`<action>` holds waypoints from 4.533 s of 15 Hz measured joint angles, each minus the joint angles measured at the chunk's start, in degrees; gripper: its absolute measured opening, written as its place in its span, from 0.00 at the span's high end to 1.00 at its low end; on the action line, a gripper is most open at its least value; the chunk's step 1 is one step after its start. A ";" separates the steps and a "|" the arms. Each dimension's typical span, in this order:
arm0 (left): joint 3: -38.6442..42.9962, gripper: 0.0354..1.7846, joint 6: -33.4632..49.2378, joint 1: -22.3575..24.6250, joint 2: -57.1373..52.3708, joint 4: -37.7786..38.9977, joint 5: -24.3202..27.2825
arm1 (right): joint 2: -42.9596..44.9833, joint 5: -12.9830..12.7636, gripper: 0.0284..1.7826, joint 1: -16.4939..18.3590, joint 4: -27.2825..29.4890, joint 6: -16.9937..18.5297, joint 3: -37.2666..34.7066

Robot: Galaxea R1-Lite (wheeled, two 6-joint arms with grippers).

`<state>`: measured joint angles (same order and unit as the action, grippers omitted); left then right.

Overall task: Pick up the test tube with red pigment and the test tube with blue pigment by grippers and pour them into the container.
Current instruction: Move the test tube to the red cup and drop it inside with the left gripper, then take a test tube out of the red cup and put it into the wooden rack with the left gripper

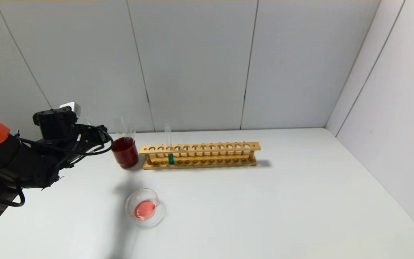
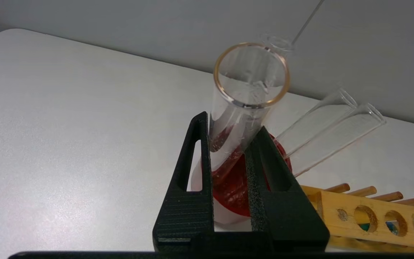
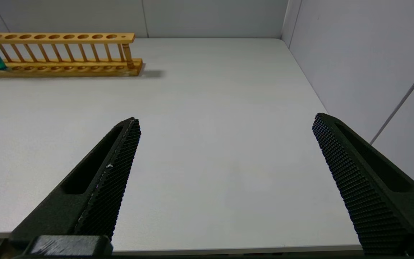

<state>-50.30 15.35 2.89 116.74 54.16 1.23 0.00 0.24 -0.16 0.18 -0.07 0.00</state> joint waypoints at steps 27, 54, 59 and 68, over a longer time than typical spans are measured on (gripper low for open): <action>-1.33 0.02 0.91 -21.80 -35.23 -57.54 0.96 | 0.00 0.00 0.02 0.00 0.00 0.00 0.00; -22.27 0.02 -1.68 -24.97 2.22 -36.17 -9.98 | 0.00 -0.02 0.02 0.00 0.00 0.00 0.00; -27.38 0.08 -1.96 -25.15 7.41 -35.45 -10.00 | 0.00 0.00 0.02 0.00 0.00 0.00 0.00; -28.06 0.82 -4.41 -26.00 10.83 -32.12 -11.29 | 0.00 -0.02 0.02 0.00 0.00 0.00 0.00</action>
<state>-78.36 10.93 -23.11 127.56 22.04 -10.06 0.00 0.22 -0.16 0.18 -0.07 0.00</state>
